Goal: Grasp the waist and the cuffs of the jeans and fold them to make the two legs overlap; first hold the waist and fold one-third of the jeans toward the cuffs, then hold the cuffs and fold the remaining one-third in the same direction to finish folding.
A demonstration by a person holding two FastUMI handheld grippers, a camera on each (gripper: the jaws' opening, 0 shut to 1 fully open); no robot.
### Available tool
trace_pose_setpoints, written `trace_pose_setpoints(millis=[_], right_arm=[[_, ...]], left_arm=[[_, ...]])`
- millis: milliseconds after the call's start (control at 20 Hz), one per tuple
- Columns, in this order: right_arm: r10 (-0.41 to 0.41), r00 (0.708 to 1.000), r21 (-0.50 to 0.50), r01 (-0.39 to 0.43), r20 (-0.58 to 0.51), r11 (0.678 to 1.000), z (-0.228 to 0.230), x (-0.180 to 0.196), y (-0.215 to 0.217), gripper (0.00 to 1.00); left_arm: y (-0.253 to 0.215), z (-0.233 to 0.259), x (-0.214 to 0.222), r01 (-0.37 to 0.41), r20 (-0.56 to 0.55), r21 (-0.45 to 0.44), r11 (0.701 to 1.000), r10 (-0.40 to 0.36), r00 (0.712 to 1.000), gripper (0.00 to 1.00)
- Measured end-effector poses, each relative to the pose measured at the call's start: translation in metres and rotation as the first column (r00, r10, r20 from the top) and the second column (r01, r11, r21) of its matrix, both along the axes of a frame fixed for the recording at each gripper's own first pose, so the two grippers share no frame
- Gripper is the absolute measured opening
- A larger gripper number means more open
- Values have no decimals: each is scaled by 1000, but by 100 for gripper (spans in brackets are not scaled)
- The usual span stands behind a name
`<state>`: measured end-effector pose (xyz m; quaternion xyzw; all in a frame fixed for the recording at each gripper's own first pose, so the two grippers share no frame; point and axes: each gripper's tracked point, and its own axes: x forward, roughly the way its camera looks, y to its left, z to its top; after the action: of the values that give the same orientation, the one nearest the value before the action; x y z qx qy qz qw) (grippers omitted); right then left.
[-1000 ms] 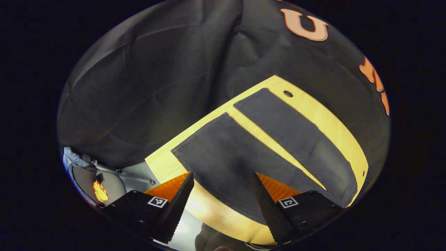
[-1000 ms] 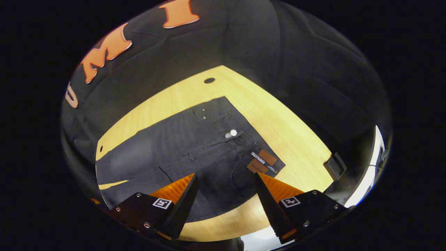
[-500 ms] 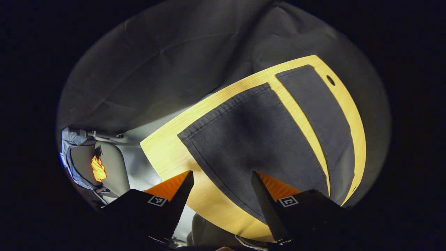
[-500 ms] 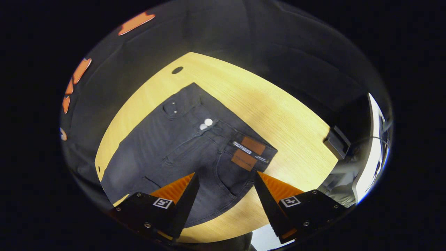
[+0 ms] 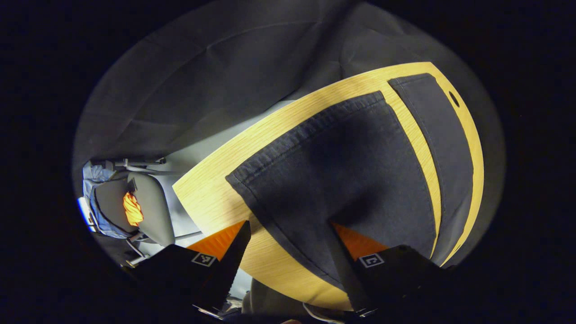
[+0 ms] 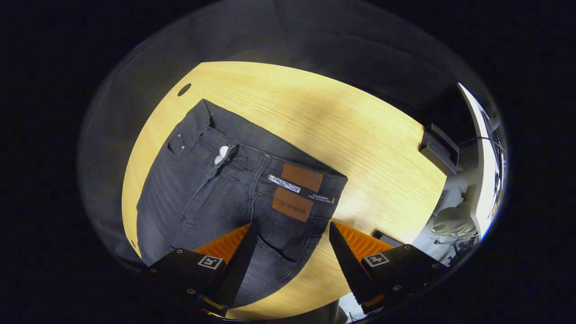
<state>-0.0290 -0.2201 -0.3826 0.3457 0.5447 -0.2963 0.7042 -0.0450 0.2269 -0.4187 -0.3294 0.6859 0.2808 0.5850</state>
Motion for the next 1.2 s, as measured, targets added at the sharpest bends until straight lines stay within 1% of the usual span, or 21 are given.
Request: trace_pose_setpoints(millis=[50,100,150,200,250,300,350,400,450,500,550,600,650,700,750,850,900,1000,1050,1100,1200], right_arm=[[3,1000,-17,-3,-3,1000,-3,3,-4,100],[15,1000,-28,-15,-24,999,-2,3,-4,93],[30,998,-45,-33,-53,998,-5,2,-6,90],[40,996,-66,-45,-77,997,-4,0,-5,88],[53,996,-80,-59,-76,995,-6,4,-5,76],[60,996,-81,-65,-65,995,-6,5,-4,81],[54,997,-93,-59,-61,994,-6,7,-4,68],[28,998,-104,-34,-60,994,-3,6,-7,65],[42,998,-104,-48,-53,993,-9,9,-6,40],[35,999,-87,-37,-25,996,-4,8,-5,39],[26,1000,-68,-26,-7,997,-4,12,-4,20],[18,1000,-27,-17,20,999,-5,12,-2,20],[-16,998,28,15,60,999,-4,14,1,19],[-85,991,85,77,103,993,-4,15,2,20],[-141,981,136,123,132,983,-1,18,4,8],[-201,963,174,170,178,970,5,20,1,8],[-201,957,175,165,210,971,13,20,1,8],[-211,939,163,171,272,972,34,25,0,8],[-224,932,166,182,284,969,41,31,2,8],[-258,917,173,213,304,962,49,34,2,7],[-307,900,209,251,310,945,57,44,5,7]], left_arm=[[5,3,-8,-5,-5,1,1000,5,1000,96],[5,1,-8,-33,-1,-10,999,33,999,97],[8,5,-9,-46,1,-13,999,46,999,98],[10,5,-9,-37,-2,-20,999,37,999,98],[9,5,-12,-25,-11,-34,999,25,1000,97],[8,3,-7,-21,-10,-35,999,21,1000,98],[5,3,-5,-13,-8,-36,999,12,1000,98],[4,3,0,10,8,-26,1000,-10,1000,95],[2,3,4,29,30,-14,999,-28,999,74],[4,5,12,28,64,1,1000,-28,998,54],[0,4,17,22,81,3,1000,-22,996,33],[2,7,23,29,127,10,1000,-30,991,13],[4,2,28,17,188,17,1000,-20,982,13],[1,6,29,31,214,-16,999,-27,977,1],[5,7,25,31,251,-15,999,-27,968,1],[7,15,24,22,303,-35,999,-10,953,1],[8,23,31,13,342,-40,999,2,940,1],[10,45,44,26,421,-50,998,-2,907,1],[13,58,49,36,457,-49,998,-10,889,1],[14,68,56,43,488,-51,998,-12,873,1],[14,78,72,40,535,-66,997,2,845,1]])
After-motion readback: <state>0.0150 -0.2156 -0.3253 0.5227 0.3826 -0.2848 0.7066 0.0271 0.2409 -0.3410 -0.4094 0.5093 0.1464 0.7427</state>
